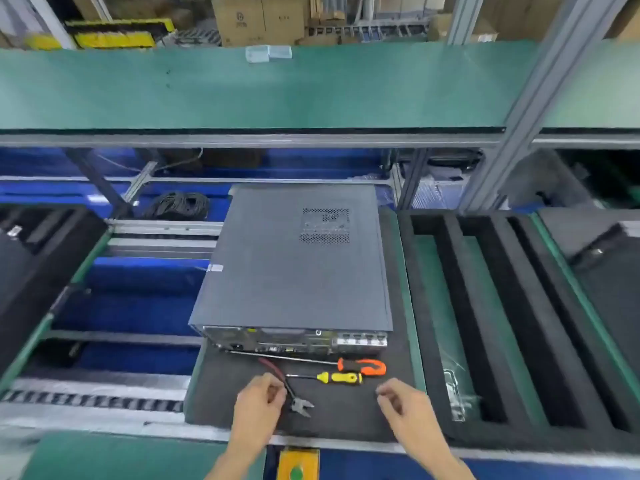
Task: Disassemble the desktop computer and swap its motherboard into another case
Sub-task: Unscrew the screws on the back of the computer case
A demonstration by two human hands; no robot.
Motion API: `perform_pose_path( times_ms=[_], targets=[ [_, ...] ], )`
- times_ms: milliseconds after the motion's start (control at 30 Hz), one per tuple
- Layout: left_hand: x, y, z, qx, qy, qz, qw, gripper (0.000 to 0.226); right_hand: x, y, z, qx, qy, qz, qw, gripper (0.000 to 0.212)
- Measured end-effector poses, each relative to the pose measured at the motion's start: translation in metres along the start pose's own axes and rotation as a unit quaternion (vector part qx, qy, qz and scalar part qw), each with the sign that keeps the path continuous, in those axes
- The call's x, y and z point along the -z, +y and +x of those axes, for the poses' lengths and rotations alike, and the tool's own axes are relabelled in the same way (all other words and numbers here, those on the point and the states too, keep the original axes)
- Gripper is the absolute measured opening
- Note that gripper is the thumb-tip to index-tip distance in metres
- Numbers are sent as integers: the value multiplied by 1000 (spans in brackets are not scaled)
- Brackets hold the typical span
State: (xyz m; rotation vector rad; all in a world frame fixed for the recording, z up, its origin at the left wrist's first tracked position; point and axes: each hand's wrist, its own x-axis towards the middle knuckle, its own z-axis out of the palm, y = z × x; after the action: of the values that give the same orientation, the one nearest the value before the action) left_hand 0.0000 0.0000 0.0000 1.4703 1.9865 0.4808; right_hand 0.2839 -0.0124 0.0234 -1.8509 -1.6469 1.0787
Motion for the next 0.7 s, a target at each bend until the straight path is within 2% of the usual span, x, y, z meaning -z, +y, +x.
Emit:
perform_pose_path(
  times_ms=[133, 300, 367, 467, 700],
  targets=[
    [0, 6, 2, 18, 5, -16, 1000, 12, -11, -22, 23, 95, -13, -80, 992, 10],
    [-3, 5, -4, 27, 9, -15, 999, 7, -33, -34, 38, 259, -3, -240, 935, 12],
    [-4, 6, -4, 27, 8, -15, 1000, 8, -41, -40, 42, 295, 3, -297, 908, 14],
    [-3, 7, -6, 32, 10, -12, 999, 8, -51, -45, 42, 294, -5, -371, 881, 25],
    [-5, 16, -11, 26, 43, -21, 999, 11, -65, -51, 39, 236, -25, -440, 866, 30]
  ],
)
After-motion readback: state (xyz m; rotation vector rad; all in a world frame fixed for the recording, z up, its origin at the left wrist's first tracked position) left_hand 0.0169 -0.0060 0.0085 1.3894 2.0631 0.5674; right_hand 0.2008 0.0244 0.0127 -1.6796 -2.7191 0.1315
